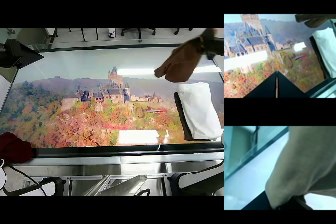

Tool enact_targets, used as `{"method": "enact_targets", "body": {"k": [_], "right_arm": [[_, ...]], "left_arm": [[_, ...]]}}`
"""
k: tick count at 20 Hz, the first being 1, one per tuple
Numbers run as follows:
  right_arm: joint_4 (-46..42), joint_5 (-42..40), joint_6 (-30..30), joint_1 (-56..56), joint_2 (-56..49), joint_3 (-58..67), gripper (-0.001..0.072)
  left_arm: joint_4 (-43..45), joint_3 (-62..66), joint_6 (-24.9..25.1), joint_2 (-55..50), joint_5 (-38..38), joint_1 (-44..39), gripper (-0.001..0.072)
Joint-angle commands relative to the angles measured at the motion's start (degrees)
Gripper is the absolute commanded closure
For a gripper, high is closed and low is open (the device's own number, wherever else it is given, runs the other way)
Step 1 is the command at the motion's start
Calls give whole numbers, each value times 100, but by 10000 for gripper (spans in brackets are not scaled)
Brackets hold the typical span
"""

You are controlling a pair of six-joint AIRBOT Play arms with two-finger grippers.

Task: Fold the shirts.

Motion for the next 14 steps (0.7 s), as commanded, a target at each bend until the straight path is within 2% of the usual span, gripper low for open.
{"method": "enact_targets", "body": {"k": [1,4,7,12,14], "right_arm": [[-24,-245,-35,-920,-136,63,689],[-13,-756,-424,-1246,-304,61,689],[-13,-942,-437,-1285,-356,35,689],[247,-173,-448,-1325,-221,42,690],[291,11,-763,-1274,-262,39,690]], "left_arm": [[2,-2,0,4,83,-4,688],[2,-2,0,4,81,-4,688],[2,-2,0,4,81,-4,687],[2,-2,0,4,61,-4,688],[4,-2,0,4,66,-4,687]]}}
